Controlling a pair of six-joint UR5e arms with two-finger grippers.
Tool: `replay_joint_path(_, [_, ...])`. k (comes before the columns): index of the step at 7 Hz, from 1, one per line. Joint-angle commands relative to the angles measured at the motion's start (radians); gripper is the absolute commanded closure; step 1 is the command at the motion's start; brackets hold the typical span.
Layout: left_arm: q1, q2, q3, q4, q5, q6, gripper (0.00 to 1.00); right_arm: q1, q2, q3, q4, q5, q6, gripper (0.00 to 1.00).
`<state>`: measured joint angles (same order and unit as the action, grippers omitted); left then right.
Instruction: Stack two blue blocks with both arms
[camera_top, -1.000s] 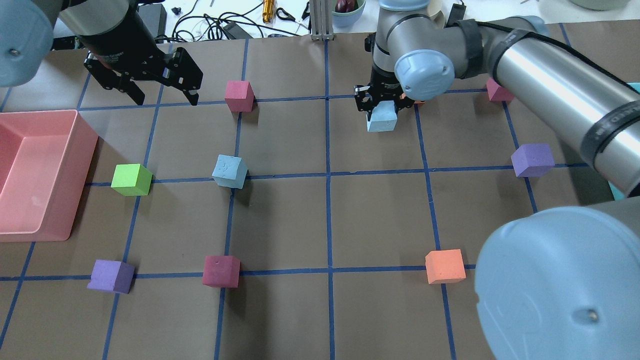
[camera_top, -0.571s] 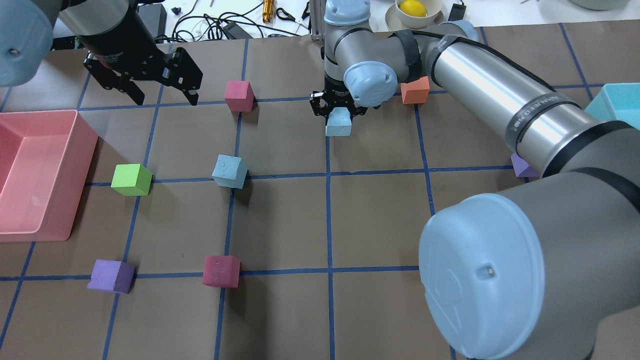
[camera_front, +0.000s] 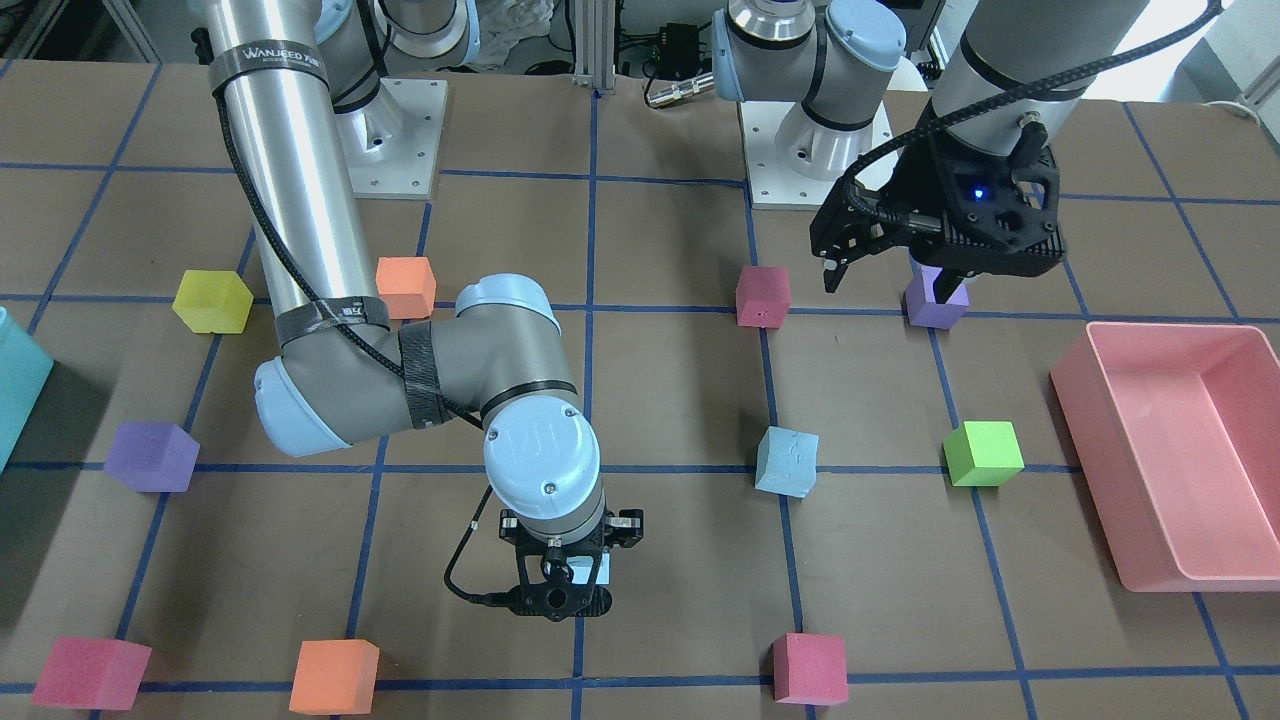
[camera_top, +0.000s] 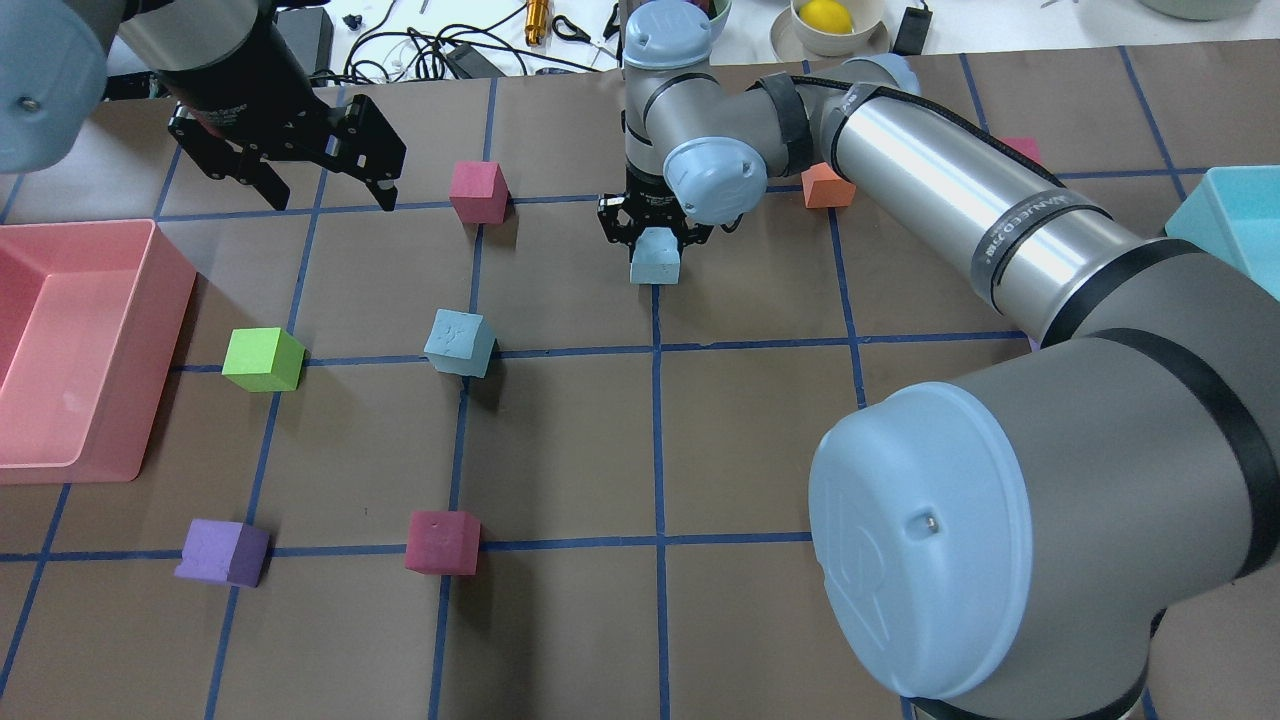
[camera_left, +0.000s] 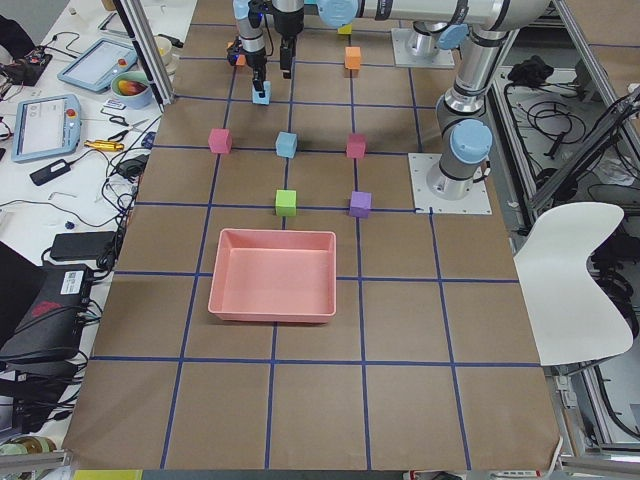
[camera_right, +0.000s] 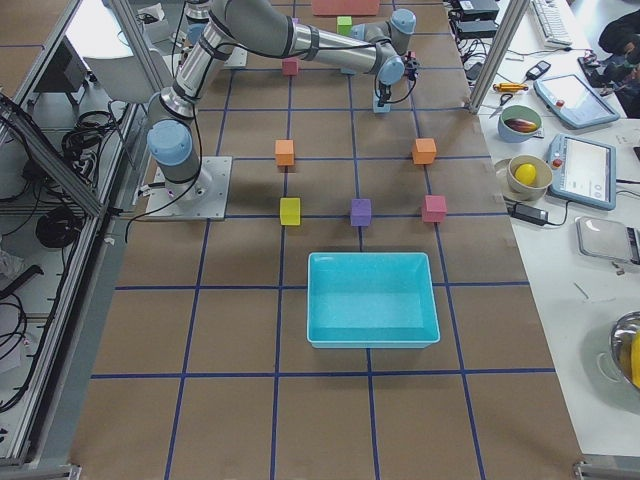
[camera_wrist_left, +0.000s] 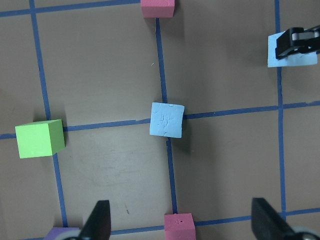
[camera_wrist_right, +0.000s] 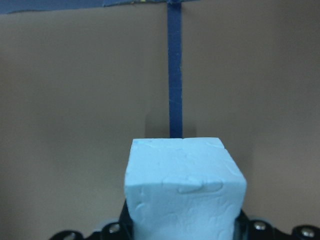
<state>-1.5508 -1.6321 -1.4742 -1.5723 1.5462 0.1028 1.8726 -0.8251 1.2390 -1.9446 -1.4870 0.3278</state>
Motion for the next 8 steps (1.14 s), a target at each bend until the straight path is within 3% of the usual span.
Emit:
replay_joint_path(1, [0.001,-0.006,-0.005,0.000,0.002,0.000,0.00,0.000,0.004,0.000,0.000,-0.013,-0.007,0.17])
replay_joint_path(2, [0.001,-0.018,-0.015,0.000,0.000,0.003,0.00,0.000,0.001,0.000,0.001,-0.015,-0.006,0.00])
replay_joint_path(5, [0.001,-0.060,-0.154,0.164,-0.002,-0.008,0.00,-0.021,-0.058,-0.003,0.024,-0.016,-0.001,0.00])
replay_joint_path(8, [-0.005,-0.165,-0.418,0.589,0.003,-0.011,0.00,-0.160,-0.283,0.010,0.244,-0.016,-0.109,0.00])
